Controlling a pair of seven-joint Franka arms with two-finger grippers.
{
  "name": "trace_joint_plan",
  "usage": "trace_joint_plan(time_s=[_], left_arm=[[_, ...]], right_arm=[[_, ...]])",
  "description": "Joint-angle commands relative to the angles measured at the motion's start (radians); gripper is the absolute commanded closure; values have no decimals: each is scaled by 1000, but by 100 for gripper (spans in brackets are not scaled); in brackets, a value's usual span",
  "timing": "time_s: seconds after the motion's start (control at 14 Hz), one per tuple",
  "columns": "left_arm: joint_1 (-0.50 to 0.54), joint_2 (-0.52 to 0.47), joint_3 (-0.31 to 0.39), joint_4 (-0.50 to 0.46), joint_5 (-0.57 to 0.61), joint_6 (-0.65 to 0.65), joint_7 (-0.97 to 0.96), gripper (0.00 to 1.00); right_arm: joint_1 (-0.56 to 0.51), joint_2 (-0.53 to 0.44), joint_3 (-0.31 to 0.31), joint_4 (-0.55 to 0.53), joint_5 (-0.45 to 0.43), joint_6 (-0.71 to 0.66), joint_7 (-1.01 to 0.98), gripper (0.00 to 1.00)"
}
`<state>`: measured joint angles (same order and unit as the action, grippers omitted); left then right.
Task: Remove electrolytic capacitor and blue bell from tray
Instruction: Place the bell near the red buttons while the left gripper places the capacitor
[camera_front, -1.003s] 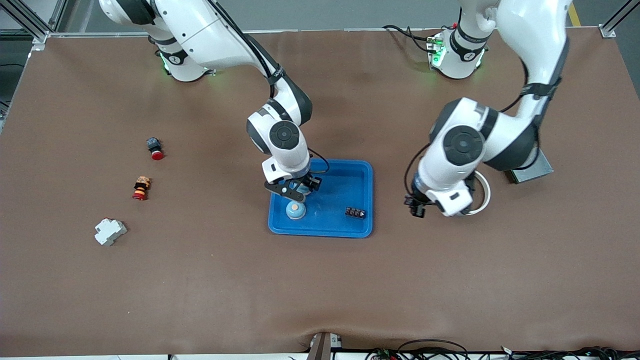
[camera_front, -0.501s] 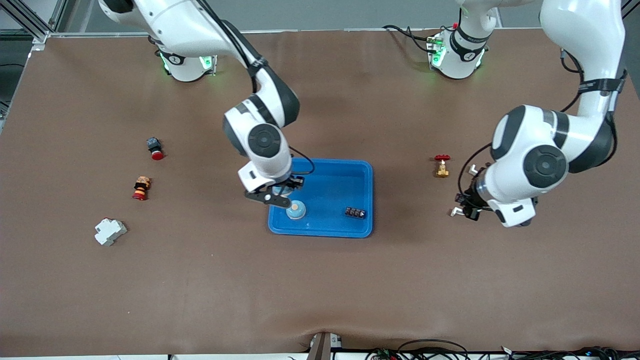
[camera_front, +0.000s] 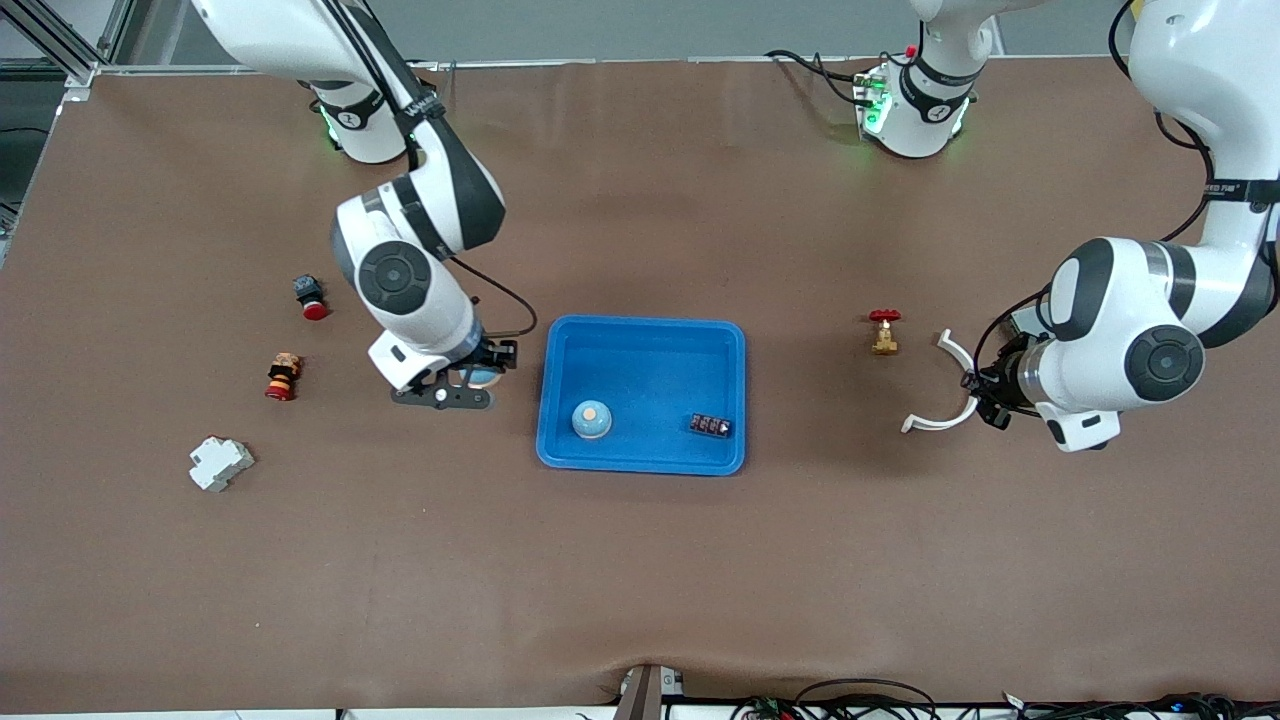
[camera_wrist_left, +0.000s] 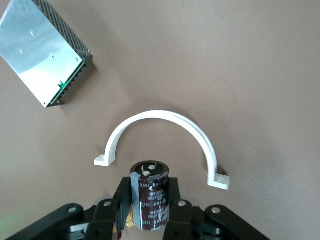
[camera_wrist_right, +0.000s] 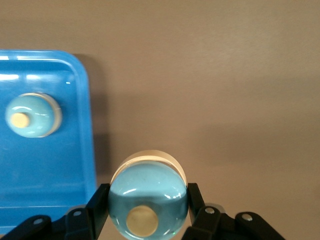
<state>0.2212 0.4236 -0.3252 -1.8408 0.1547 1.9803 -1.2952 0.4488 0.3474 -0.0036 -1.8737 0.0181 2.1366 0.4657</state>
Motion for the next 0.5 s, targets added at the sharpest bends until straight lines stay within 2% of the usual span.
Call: trace_joint_plan(time_s=[0.0, 0.29, 0.43], left_arm=[[0, -19, -8, -107, -9, 81, 2, 100], [4, 12, -5, -185, -7, 231, -1, 100], [1, 41, -3, -195, -6, 276, -9, 100]], right_arm=[[-83, -109, 16, -178, -7, 103, -135, 100], [-174, -143, 16, -274, -7, 172, -281, 100], [-220, -142, 17, -333, -7, 261, -355, 100]])
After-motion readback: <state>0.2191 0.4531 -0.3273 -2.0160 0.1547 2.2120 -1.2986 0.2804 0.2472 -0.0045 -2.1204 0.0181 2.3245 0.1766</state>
